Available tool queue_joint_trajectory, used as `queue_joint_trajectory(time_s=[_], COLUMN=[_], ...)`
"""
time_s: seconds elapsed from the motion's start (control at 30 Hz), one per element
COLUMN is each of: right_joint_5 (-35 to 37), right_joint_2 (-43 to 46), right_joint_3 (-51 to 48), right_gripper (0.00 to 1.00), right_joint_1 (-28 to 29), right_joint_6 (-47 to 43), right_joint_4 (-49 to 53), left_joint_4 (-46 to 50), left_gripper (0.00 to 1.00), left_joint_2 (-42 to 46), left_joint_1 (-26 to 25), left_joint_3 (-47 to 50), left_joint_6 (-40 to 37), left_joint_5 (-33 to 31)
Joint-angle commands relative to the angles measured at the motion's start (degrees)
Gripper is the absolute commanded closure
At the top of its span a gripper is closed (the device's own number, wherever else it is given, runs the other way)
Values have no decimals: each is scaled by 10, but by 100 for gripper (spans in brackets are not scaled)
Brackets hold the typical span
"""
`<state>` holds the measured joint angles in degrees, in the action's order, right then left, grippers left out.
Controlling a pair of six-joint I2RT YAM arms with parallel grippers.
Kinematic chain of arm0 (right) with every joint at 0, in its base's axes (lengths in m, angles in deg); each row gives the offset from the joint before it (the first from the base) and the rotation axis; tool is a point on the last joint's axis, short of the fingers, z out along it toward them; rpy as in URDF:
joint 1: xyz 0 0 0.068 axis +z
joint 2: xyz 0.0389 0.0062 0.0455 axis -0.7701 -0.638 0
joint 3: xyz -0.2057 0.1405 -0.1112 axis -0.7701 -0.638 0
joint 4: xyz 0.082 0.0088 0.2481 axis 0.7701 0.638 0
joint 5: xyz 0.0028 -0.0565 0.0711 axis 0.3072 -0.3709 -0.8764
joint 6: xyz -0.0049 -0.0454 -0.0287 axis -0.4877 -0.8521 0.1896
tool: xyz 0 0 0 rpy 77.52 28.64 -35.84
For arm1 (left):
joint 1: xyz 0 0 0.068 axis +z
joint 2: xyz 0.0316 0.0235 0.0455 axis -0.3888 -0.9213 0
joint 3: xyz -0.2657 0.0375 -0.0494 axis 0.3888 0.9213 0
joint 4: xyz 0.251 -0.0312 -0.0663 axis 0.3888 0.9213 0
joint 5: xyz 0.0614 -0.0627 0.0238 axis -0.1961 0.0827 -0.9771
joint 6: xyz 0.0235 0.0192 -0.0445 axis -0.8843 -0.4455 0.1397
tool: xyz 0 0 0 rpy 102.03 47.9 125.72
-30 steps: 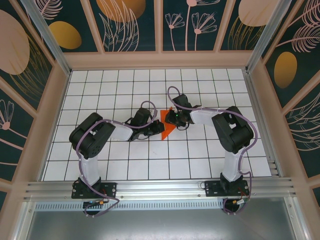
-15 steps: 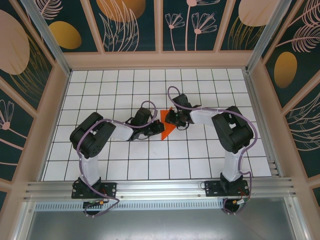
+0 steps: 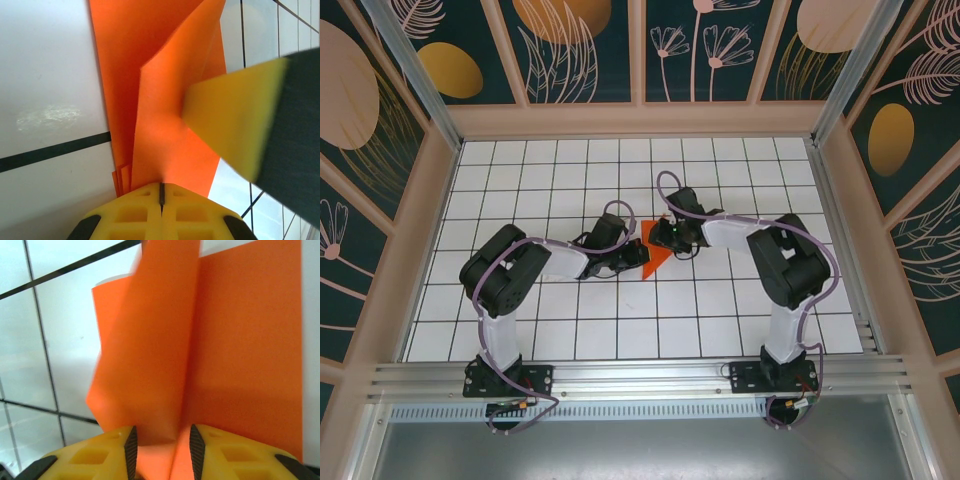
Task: Fold a paper plane with a square sheet of paper (pick it up from the middle)
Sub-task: Fourth fold the wing at the center of the table.
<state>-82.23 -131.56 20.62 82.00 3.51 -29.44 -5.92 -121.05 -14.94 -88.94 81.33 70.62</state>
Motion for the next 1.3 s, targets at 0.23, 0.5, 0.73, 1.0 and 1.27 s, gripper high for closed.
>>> queue_joint_trajectory(time_s=[0.23,0.5,0.73,1.0,1.27], right_joint_5=[-97,-138,-151,-139,-111], right_joint_2=[84,49,15,-17,-40], right_joint_3=[-64,-99,-88,-73,-44], right_gripper=[73,89,91,92,92], right_joint_1=[-22,-17,-15,-16,-33], right_joint_6=[-31,-40,-45,-51,-71], right_joint_4=[-65,-124,-129,-125,-105], left_joint_4=[100,105,108,115,126], left_gripper=[100,100,100,100,100], left_joint_2=[-33,-34,-34,-34,-32], left_joint_1=[4,4,5,5,4], left_joint_3=[11,11,11,11,21], left_joint_6=[-30,-25,-22,-16,-26], left_joint_5=[-67,-68,-69,-70,-68])
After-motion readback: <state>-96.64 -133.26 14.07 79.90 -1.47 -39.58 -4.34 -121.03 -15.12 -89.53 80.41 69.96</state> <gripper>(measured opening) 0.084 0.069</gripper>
